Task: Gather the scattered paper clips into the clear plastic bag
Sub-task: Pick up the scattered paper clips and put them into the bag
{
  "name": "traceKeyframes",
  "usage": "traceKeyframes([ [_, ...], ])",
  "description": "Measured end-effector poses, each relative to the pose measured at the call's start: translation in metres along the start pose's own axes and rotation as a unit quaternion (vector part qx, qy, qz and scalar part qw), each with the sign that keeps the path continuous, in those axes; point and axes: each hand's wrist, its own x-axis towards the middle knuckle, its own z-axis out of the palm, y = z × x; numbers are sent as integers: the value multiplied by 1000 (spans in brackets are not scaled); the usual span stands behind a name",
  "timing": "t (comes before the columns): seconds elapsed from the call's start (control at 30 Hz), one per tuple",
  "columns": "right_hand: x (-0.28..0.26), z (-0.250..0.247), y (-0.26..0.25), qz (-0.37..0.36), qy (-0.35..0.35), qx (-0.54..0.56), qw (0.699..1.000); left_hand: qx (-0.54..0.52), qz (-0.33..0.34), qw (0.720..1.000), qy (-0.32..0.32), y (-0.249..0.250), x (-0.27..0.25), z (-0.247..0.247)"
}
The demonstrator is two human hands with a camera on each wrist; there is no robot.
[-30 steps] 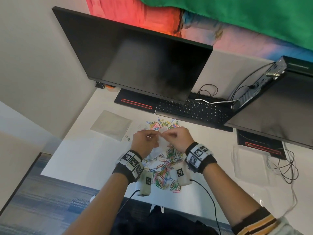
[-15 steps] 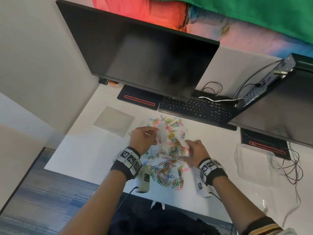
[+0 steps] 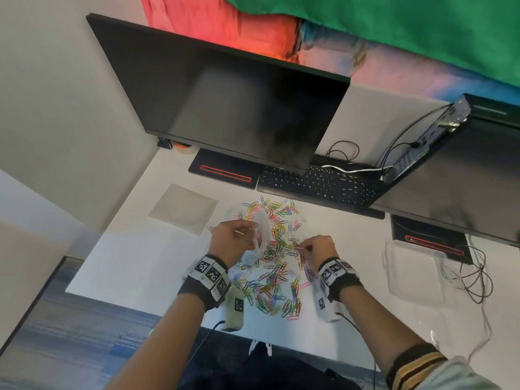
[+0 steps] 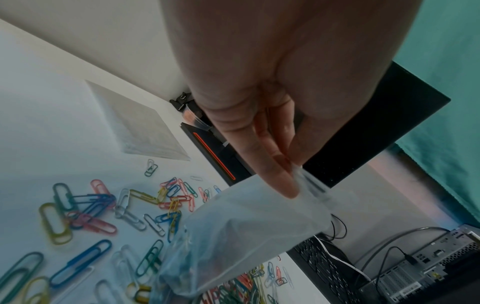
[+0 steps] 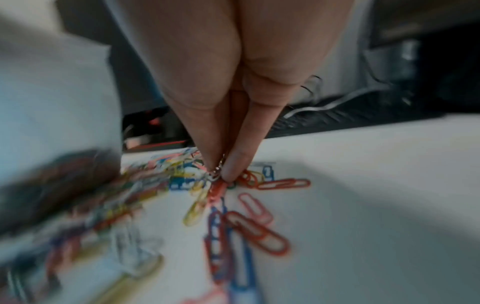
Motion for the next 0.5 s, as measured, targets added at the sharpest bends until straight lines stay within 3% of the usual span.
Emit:
traceKeyframes([
  [0.1,-4,-11,6,94,-5,215,972,6,-1,1000,-3,0,0,2],
  [0.23,-9,-37,-10,104,-42,477,872,15,2,1000,-15,2,0,6],
  [0.37,-18,-60,-45,86,-62,626,773,26,-3,999,-19,5,0,10],
  [0.43,-22,-62,-62,75,-86,644,756,29,-3,999,-18,7,0,12],
  [0.5,-25,-58,-75,65,-94,639,760,33,0,999,-14,7,0,13],
])
